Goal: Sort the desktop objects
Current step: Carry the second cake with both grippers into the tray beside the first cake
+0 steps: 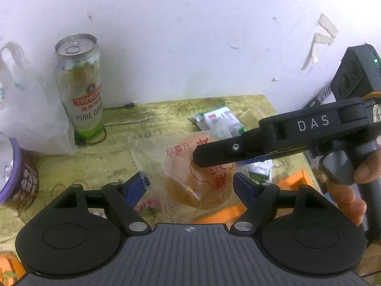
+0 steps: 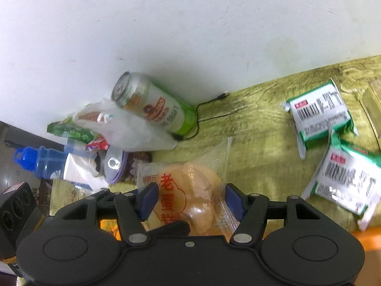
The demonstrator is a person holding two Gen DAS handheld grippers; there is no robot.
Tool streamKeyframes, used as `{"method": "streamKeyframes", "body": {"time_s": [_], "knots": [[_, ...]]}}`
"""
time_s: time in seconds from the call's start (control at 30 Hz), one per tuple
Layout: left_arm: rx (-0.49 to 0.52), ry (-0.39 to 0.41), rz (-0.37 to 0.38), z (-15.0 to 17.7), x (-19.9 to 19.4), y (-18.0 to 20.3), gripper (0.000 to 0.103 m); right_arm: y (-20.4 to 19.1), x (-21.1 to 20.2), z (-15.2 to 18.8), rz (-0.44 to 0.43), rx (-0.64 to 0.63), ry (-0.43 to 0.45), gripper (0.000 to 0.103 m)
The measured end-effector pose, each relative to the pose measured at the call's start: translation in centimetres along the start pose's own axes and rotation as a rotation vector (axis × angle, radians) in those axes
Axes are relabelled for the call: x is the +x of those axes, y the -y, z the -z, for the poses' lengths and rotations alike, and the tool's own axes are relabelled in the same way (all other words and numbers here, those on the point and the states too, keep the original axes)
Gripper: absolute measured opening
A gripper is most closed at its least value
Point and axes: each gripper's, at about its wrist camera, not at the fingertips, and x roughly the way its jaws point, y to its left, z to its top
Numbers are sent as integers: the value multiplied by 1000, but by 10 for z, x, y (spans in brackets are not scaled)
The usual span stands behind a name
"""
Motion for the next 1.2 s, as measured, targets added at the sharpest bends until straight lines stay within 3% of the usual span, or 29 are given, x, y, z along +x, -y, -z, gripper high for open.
{"method": "streamKeyframes", "body": {"time_s": [0.63, 1.2], "knots": [[74, -49, -7, 75, -36, 42, 79, -3, -24, 84, -25, 19, -4, 61], [66, -122, 0, 124, -36, 34, 79, 2, 0, 140, -21, 54, -72, 61]]}}
